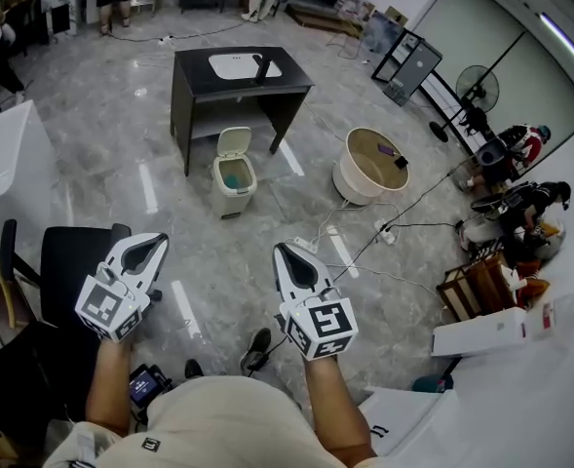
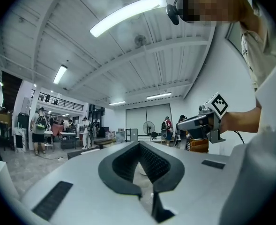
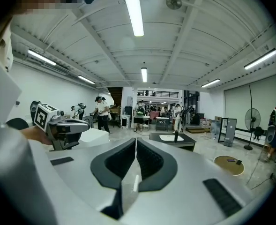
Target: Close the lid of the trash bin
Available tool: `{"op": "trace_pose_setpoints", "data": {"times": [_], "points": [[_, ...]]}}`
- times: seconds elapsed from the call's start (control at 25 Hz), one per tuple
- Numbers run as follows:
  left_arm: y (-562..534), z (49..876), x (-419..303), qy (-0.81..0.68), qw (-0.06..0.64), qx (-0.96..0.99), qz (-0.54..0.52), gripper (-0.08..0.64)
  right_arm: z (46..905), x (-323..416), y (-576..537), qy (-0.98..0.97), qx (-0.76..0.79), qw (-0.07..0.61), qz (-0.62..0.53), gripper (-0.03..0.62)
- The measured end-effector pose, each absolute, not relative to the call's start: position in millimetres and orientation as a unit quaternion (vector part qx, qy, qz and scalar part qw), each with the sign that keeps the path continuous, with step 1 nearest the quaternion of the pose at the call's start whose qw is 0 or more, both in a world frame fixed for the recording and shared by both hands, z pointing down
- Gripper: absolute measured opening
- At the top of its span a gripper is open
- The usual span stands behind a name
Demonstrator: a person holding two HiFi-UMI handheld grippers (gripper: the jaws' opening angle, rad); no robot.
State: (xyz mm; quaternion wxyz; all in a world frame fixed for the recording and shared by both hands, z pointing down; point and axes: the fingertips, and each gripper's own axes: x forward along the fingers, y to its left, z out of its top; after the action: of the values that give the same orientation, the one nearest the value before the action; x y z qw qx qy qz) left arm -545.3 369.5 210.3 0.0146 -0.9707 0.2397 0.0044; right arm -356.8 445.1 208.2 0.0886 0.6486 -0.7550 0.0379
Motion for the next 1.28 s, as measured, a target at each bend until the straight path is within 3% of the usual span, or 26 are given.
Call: {"op": "trace_pose_setpoints", "data": {"times": [0.64,1.28], "points": [[305.2,228.0,-399.2,0.299,0.011,-0.953,-0.054,0.014,232.5,-199.6,337.2,-0.799,0.595,0.066,0.066,0.026],[272.2,240.9,-249.1,0.298,0.027,-0.949,-0.098,0.014,259.3,-43.9,298.3,-0.799,0.593,0.032,0.095,0.026]]}}
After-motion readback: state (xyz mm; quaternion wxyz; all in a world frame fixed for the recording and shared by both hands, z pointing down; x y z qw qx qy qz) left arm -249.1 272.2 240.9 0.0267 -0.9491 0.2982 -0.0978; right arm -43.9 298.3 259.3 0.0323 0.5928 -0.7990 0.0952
